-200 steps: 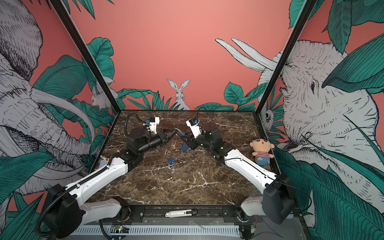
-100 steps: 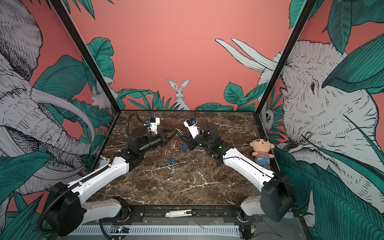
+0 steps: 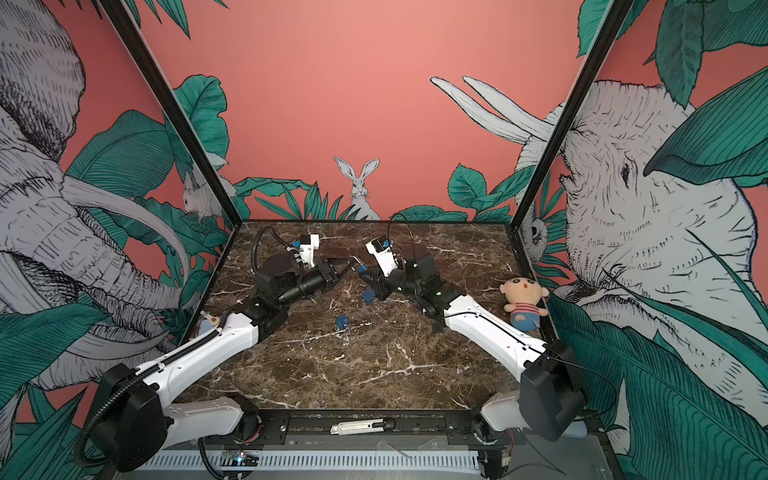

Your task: Lock with the key

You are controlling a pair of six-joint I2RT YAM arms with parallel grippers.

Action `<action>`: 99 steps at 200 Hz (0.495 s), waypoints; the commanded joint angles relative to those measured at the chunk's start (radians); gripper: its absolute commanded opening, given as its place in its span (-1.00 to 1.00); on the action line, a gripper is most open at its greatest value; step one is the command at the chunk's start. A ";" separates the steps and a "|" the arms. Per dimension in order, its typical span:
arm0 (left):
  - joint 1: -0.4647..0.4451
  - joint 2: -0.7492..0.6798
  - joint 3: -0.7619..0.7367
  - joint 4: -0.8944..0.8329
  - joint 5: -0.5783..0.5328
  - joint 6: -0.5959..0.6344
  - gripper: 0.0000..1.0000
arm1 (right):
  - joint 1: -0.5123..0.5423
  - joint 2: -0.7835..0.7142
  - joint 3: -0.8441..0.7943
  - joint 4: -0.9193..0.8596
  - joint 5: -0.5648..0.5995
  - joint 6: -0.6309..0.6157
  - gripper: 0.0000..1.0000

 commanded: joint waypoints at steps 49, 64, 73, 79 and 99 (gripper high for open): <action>-0.003 -0.069 0.040 -0.103 -0.009 0.144 -1.00 | -0.023 -0.020 0.063 -0.076 -0.064 0.039 -1.00; 0.003 -0.084 0.065 -0.182 -0.008 0.207 -1.00 | -0.039 -0.019 0.083 -0.124 -0.126 0.056 -1.00; 0.012 -0.094 0.073 -0.214 -0.006 0.236 -0.75 | -0.046 -0.019 0.094 -0.157 -0.153 0.064 -1.00; 0.019 -0.100 0.079 -0.240 -0.003 0.251 -0.48 | -0.052 -0.021 0.098 -0.177 -0.173 0.068 -1.00; 0.062 -0.117 0.092 -0.291 0.035 0.300 -0.26 | -0.067 -0.031 0.110 -0.250 -0.234 0.063 -1.00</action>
